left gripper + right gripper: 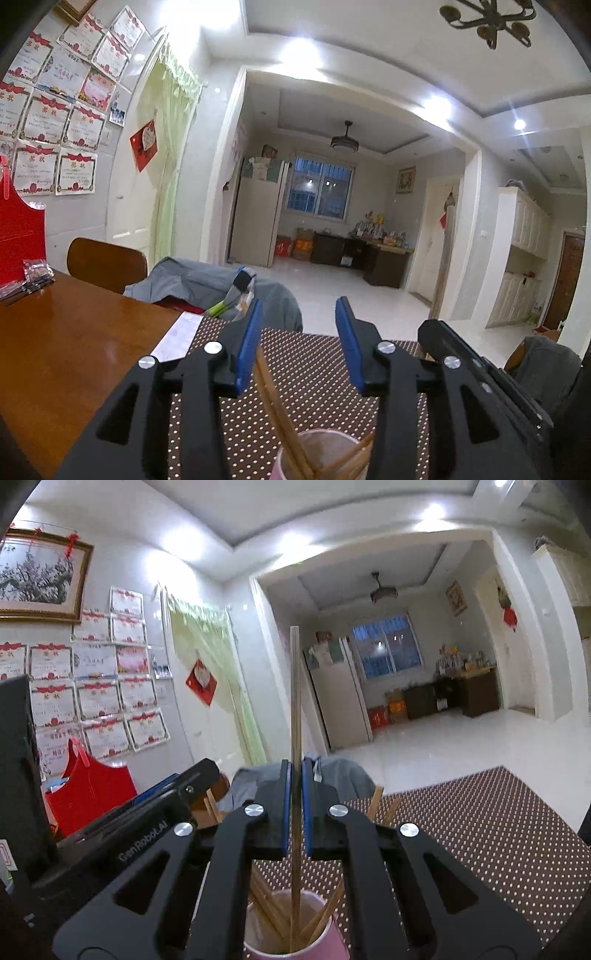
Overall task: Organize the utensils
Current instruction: 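Open the left tool to drop its chopstick into the cup while the right tool releases its own, then move both open tools back down to the chopstick pile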
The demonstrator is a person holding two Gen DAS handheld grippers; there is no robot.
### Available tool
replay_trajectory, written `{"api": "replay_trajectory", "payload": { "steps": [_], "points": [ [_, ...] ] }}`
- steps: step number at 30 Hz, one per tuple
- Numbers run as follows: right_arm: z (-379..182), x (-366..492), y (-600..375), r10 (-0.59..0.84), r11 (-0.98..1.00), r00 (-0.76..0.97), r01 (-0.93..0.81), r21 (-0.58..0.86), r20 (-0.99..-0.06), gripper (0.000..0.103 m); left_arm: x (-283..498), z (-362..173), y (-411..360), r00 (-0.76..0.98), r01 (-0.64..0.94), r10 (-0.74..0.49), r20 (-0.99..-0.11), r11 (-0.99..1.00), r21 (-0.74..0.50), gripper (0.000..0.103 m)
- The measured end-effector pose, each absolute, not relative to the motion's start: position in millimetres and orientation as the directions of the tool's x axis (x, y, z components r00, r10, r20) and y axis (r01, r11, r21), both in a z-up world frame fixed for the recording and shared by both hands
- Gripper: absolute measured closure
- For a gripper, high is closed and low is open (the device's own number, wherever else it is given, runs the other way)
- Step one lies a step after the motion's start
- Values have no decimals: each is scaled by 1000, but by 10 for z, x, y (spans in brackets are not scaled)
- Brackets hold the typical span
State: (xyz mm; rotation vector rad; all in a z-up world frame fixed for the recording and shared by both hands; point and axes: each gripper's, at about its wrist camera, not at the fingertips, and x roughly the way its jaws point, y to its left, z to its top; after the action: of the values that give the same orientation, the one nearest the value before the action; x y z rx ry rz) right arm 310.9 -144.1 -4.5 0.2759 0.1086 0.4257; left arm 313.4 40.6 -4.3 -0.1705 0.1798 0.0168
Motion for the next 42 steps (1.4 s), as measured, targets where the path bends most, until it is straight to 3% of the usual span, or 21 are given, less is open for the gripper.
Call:
{"api": "replay_trajectory", "payload": {
  "steps": [7,11,19,38,42],
  "points": [
    [-27,3214,-1361,461,865,871,-398,307,-171,96,3171,-42,443,974,-55,19,-226,987,-152,57],
    [-18,3208,-1348,453,870,871,-386,308,-189,95,3181,-37,450,970,-65,29,-240,987,-144,57],
    [-22,3214,-1416,425,877,885,-350,330,-192,59,3204,-37,578,965,-83,27,-260,975,-204,57],
    [102,3058,-1481,371,906,912,-316,281,-173,55,2943,103,558,956,-71,35,-292,991,-113,51],
    [135,2935,-1533,376,903,906,-312,295,-193,55,2726,166,578,951,-68,35,-309,993,-94,46]
  ]
}}
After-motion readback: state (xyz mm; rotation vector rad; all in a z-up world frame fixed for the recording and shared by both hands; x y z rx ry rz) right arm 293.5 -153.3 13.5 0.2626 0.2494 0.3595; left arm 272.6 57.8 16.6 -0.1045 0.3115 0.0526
